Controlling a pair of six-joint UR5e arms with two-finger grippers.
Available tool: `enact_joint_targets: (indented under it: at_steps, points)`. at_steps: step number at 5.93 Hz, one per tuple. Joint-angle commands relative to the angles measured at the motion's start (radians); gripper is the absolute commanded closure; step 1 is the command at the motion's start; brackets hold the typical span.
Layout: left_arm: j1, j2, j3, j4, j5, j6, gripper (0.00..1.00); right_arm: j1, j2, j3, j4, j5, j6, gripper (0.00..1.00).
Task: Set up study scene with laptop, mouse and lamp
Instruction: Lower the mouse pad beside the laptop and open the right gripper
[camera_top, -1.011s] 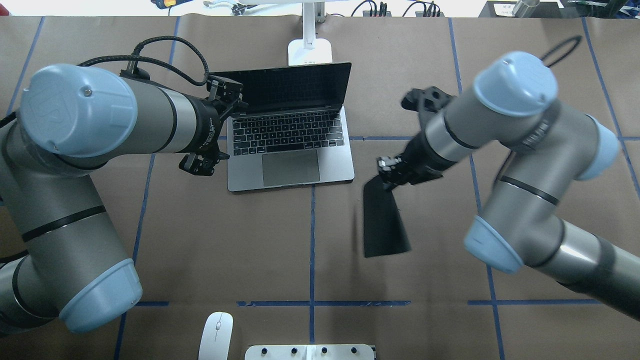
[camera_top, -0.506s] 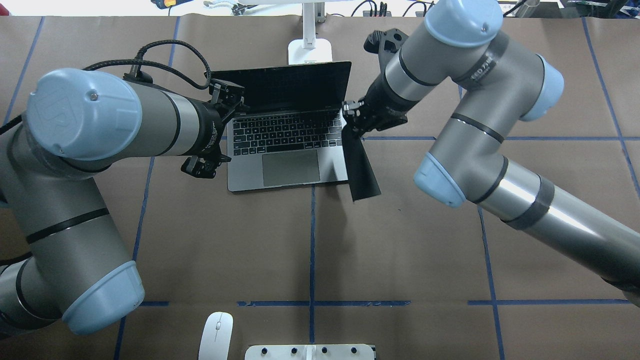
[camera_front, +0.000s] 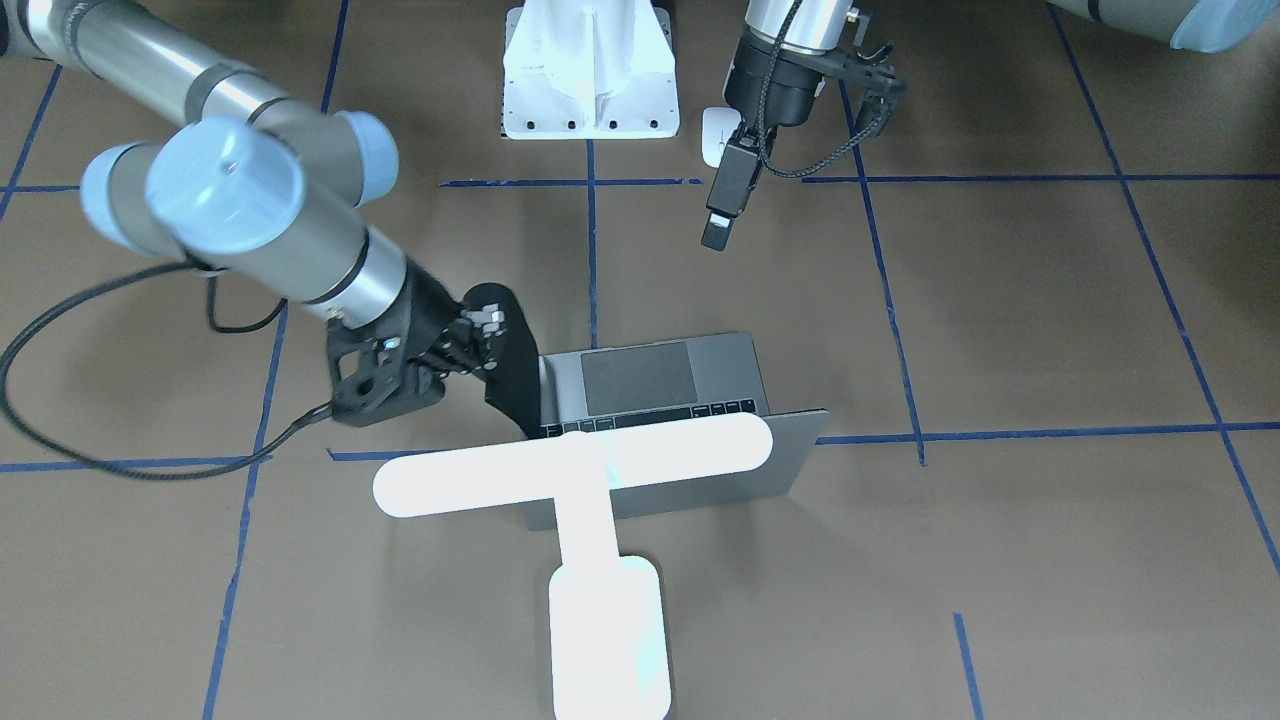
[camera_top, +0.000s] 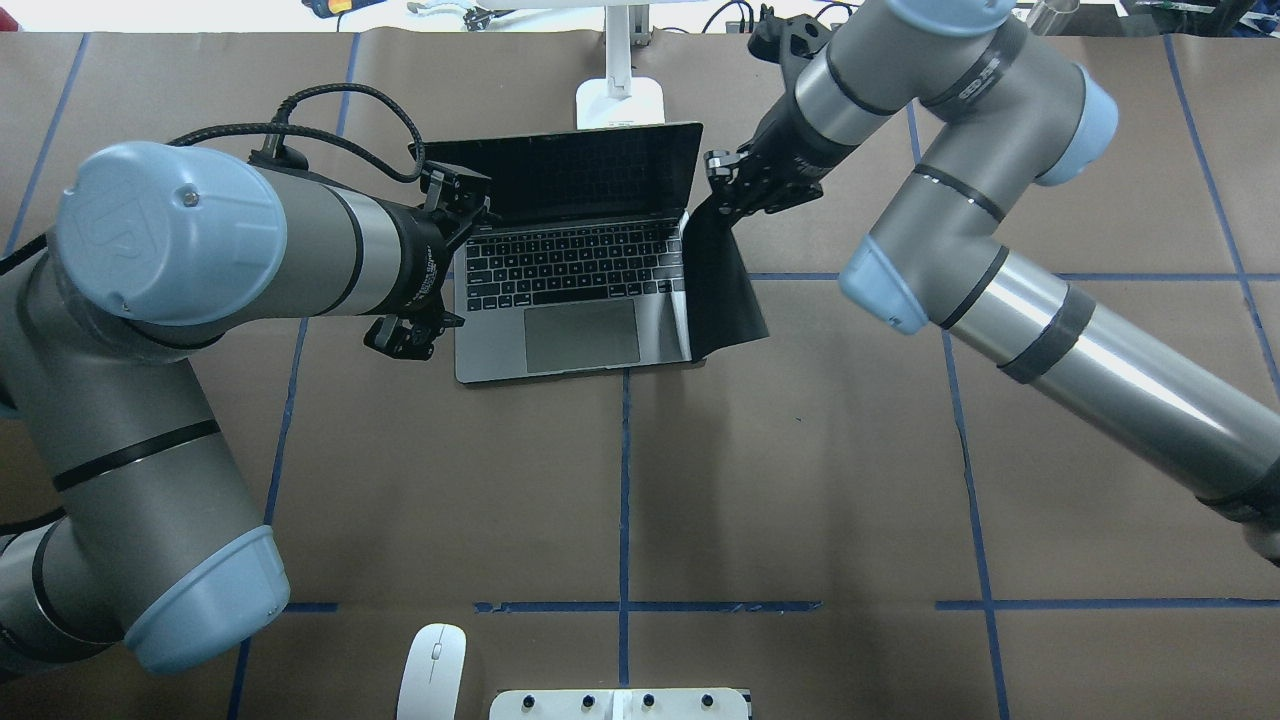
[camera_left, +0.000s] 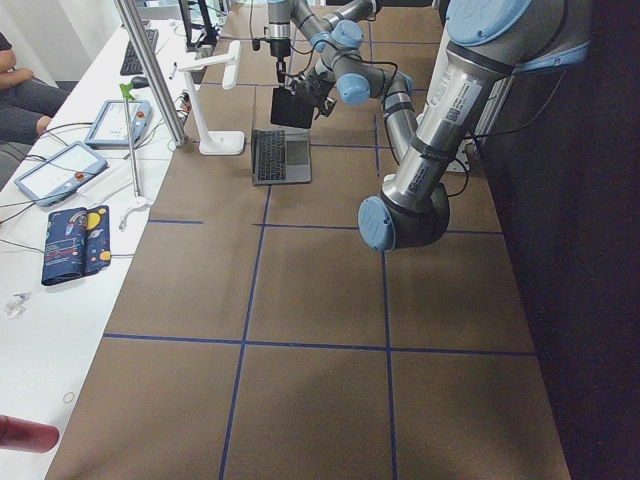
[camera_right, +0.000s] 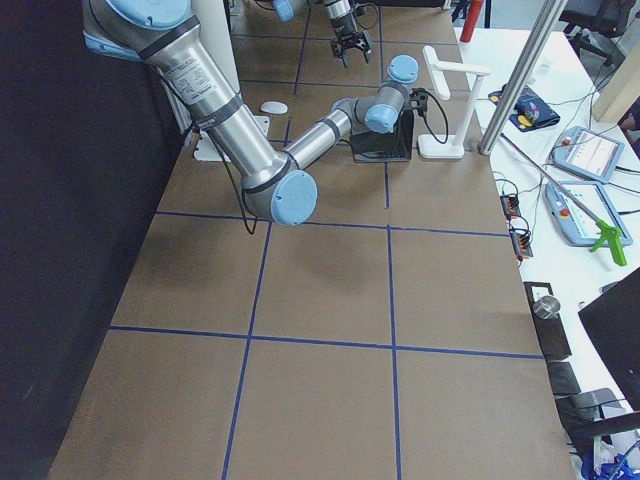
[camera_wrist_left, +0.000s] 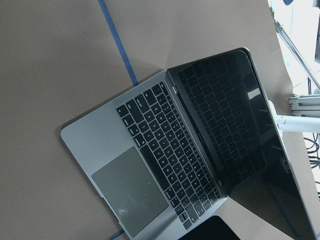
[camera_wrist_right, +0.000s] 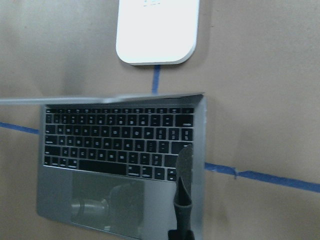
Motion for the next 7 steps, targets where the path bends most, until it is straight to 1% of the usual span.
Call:
enact_joint_targets:
  at_steps: [1, 2, 3, 7]
  points:
    - [0.001, -0.003, -0.003, 0.000, 0.000, 0.000, 0.01, 0.035, -0.086, -0.072, 0.020, 0.042, -0.200, 1.00]
    - [0.001, -0.003, -0.003, -0.002, 0.000, 0.003, 0.01, 0.046, -0.120, -0.080, 0.018, 0.050, -0.271, 1.00]
    - [0.001, -0.004, -0.003, -0.002, 0.002, 0.003, 0.01, 0.048, -0.126, -0.103, 0.018, 0.050, -0.298, 1.00]
    - [0.001, -0.006, -0.004, -0.002, 0.003, 0.002, 0.01, 0.071, -0.117, -0.149, 0.011, 0.042, -0.293, 1.00]
